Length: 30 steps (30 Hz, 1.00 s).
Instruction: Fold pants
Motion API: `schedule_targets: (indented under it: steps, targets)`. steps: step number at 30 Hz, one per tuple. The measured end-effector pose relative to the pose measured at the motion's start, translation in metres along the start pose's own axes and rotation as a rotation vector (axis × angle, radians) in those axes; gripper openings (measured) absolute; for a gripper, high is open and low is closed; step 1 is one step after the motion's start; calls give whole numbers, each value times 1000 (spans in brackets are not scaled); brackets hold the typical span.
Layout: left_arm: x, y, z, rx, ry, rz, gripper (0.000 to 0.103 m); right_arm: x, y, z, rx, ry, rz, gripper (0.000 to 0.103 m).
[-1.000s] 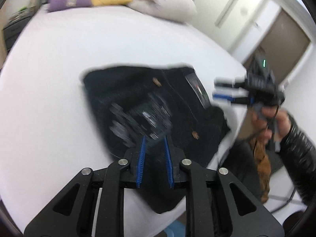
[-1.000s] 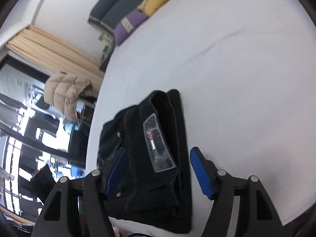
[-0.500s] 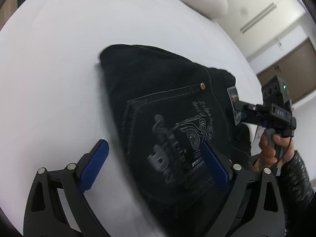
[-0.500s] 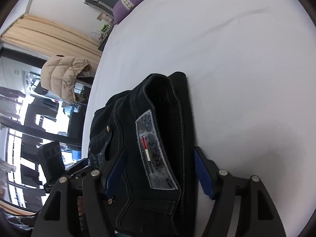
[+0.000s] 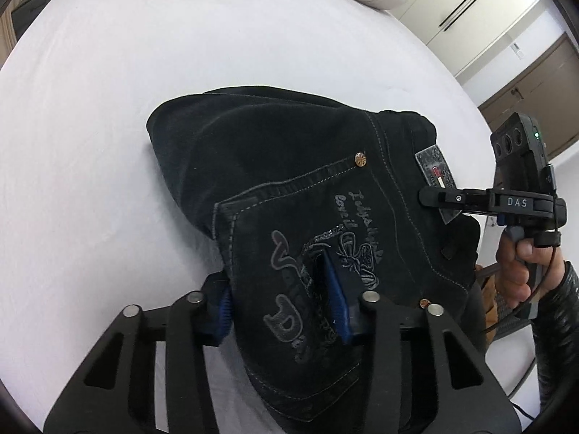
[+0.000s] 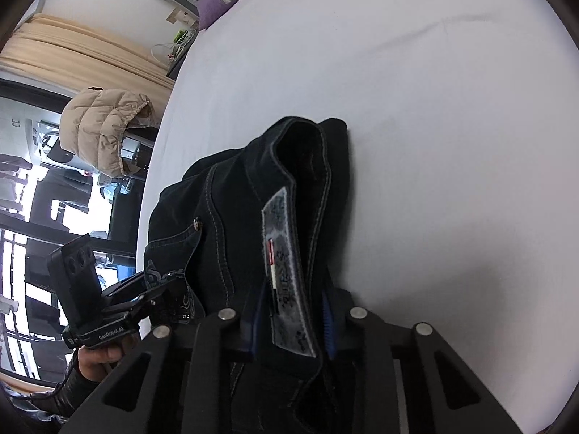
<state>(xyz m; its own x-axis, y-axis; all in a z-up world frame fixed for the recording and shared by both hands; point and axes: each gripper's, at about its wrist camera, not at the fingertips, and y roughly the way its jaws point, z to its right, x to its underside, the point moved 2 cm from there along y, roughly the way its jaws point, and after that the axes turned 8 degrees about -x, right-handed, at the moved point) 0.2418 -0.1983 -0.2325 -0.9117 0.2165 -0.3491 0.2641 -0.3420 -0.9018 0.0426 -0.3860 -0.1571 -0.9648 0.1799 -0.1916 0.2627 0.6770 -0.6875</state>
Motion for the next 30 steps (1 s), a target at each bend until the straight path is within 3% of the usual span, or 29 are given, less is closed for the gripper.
schedule_targets:
  steps: [10, 20, 24, 30]
  targets:
    - [3, -12, -14, 37, -14, 29, 25, 4, -13, -15, 58, -32, 41, 20]
    - [3, -53, -50, 117, -79, 108, 19, -10, -35, -82, 41, -129, 100, 18]
    - [-15, -82, -82, 120, -104, 164, 19, -32, -29, -116, 3, -180, 110, 18]
    - [-70, -120, -143, 65, -90, 243, 19, -100, 3, -163, -63, -245, 123, 18]
